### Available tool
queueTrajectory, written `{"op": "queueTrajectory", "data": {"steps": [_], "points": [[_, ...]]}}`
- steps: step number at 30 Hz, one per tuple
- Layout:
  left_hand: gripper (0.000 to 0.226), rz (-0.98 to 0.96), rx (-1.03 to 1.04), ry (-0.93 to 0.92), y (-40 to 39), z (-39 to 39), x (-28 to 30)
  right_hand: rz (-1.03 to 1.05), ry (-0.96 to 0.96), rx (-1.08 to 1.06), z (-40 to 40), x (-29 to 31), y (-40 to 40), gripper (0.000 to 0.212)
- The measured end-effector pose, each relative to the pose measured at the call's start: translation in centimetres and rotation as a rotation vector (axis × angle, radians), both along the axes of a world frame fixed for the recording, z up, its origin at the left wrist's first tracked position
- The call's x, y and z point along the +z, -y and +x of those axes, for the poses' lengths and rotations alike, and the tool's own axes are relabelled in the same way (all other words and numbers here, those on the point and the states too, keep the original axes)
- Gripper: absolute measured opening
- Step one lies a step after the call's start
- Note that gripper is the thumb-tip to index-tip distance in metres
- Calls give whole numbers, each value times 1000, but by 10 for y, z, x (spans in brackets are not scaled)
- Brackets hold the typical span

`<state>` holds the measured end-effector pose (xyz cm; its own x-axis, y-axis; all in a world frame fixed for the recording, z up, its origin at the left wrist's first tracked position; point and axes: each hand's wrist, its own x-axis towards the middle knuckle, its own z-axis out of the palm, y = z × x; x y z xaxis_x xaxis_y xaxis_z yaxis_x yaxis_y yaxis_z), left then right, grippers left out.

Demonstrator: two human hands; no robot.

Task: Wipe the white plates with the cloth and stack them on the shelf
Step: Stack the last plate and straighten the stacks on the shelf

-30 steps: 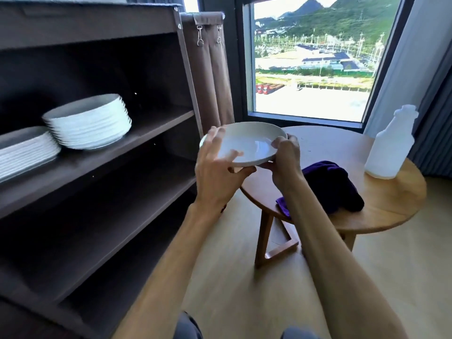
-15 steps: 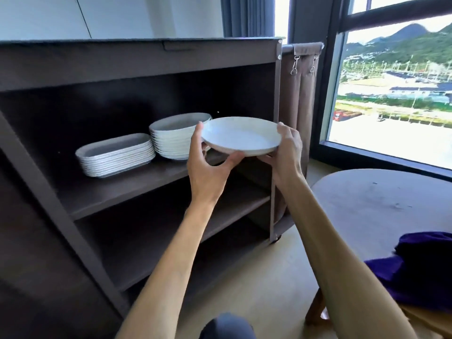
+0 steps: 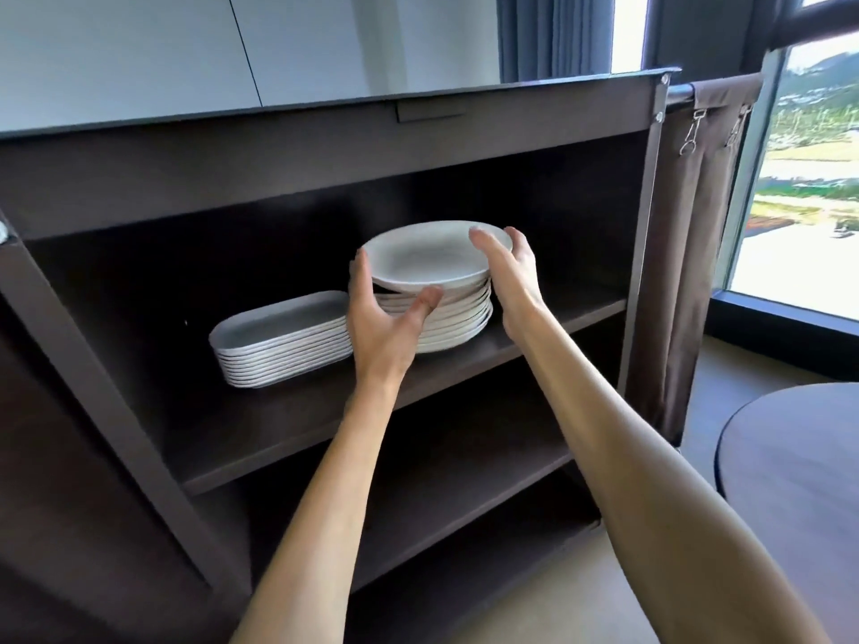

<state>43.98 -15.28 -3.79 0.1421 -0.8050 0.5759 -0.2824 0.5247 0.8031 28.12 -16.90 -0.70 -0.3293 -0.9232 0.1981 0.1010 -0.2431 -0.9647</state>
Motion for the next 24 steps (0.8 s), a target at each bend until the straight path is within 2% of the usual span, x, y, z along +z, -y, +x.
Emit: {"op": "queueTrajectory", "data": {"steps": [8,13,20,24], "points": [[100,107,80,-1,41,10,-1,98,46,-51,18,-2,46,75],[96,133,72,-12,50,17,-2,102,6,-101,21,-4,54,84],[91,142,69,138,42,21,-3,112,-65,-98,23,-6,48,86],[95,95,81,159,43,18,-15,86,-91,-87,18,-10,49,88]]}}
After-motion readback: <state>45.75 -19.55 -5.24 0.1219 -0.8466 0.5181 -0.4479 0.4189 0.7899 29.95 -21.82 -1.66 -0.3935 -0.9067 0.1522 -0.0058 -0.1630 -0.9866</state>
